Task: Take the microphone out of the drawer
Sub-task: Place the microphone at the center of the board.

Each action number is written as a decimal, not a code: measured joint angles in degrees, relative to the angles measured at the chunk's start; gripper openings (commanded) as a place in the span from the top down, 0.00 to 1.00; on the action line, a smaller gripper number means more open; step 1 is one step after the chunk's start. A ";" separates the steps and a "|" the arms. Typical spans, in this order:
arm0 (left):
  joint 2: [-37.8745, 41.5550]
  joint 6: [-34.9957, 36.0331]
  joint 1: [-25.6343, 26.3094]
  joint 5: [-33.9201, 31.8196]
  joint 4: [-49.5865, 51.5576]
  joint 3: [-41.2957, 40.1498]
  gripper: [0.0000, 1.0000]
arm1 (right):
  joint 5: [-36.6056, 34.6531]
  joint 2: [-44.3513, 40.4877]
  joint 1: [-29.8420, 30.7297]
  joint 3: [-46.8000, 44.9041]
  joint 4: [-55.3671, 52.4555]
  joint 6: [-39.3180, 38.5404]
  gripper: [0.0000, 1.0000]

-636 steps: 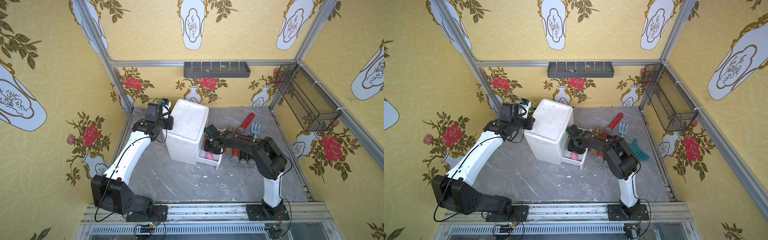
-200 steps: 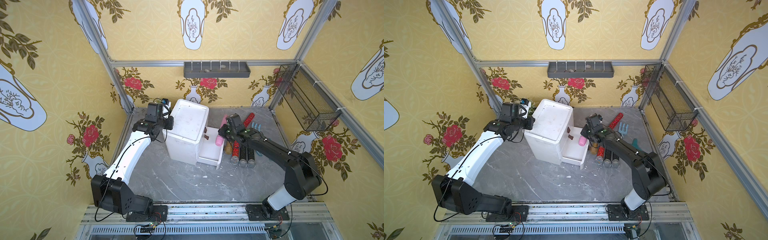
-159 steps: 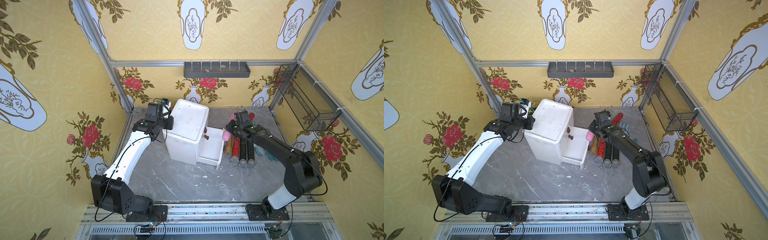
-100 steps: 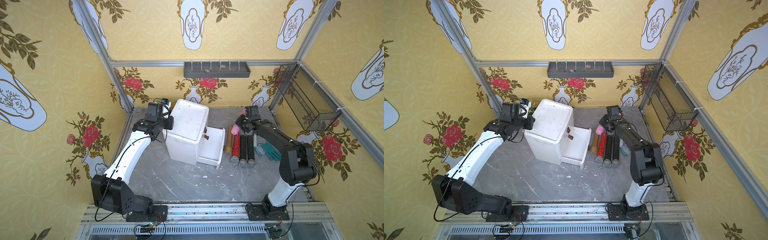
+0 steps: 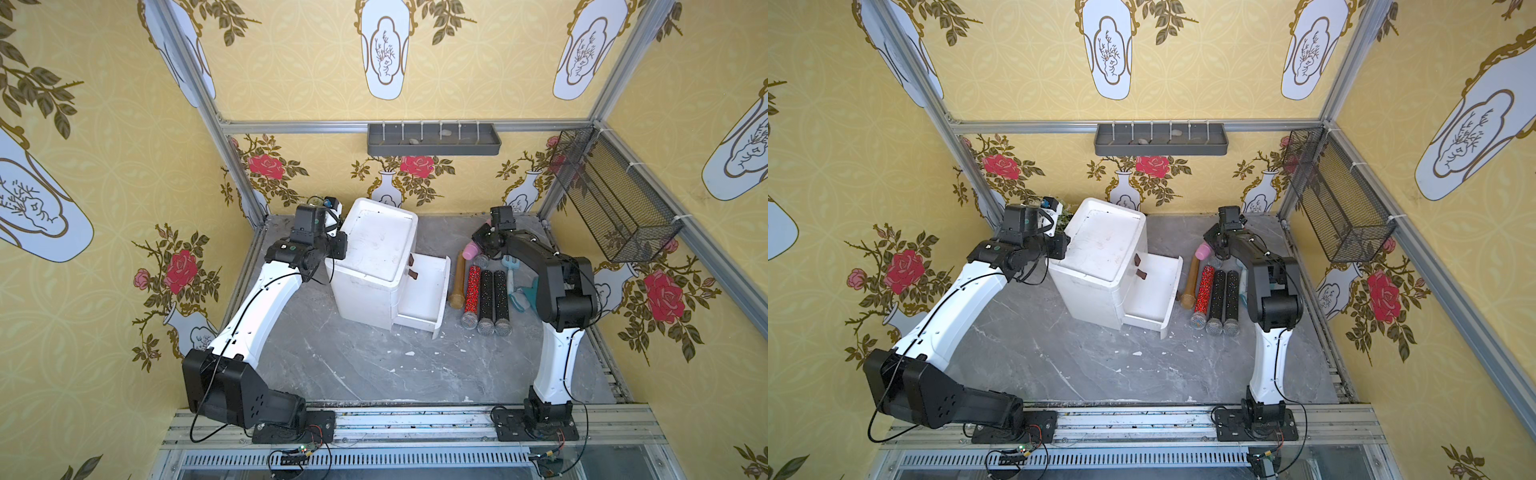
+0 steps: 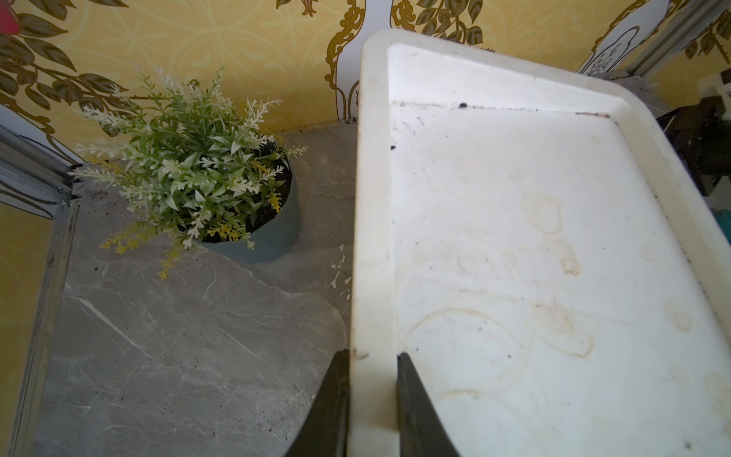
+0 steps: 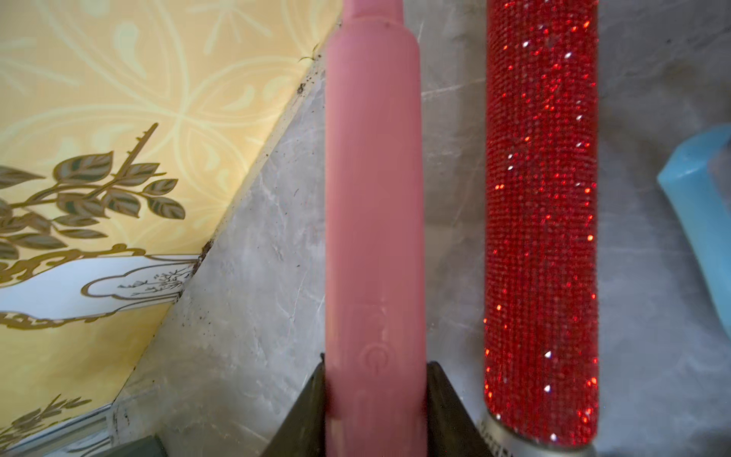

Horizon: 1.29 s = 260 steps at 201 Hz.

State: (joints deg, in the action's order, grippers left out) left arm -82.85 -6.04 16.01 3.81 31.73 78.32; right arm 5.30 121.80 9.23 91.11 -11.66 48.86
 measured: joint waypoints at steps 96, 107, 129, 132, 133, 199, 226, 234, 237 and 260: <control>-0.09 0.02 0.00 0.00 0.07 0.09 1.00 | 0.94 7.23 -2.47 5.73 -0.50 0.57 0.59; -0.09 0.02 0.00 0.00 0.07 0.09 1.00 | 1.46 7.41 -2.38 5.53 -0.48 0.59 0.55; -0.15 0.07 0.00 0.04 0.02 0.13 1.00 | 1.88 7.48 -2.36 5.22 -0.28 0.59 0.50; -0.15 0.07 0.00 0.04 0.02 0.13 1.00 | 1.88 7.48 -2.36 5.22 -0.28 0.59 0.49; -0.15 0.07 0.00 0.04 0.02 0.13 1.00 | 1.88 7.48 -2.36 5.20 -0.28 0.59 0.49; -0.15 0.07 0.00 0.04 0.02 0.13 1.00 | 2.10 4.52 -2.36 4.35 -0.22 0.61 0.43; -0.15 0.07 0.00 0.04 0.02 0.15 1.00 | 2.78 -1.09 -2.36 1.14 0.46 0.44 0.45; -0.15 0.07 0.00 0.04 0.02 0.15 1.00 | 3.17 -2.86 -2.34 -0.42 0.98 0.13 0.46; -0.15 0.07 0.00 0.04 0.02 0.15 1.00 | 3.23 -3.52 -2.32 -0.98 1.07 0.04 0.46; -0.15 0.04 0.00 0.07 0.04 0.15 1.00 | 4.55 -9.01 -2.08 -5.90 1.55 -1.09 0.54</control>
State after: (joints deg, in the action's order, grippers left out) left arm -83.00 -6.00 16.01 3.88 31.77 78.48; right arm 9.85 112.79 7.16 85.21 -10.11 47.77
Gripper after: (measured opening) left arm 0.213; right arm 0.500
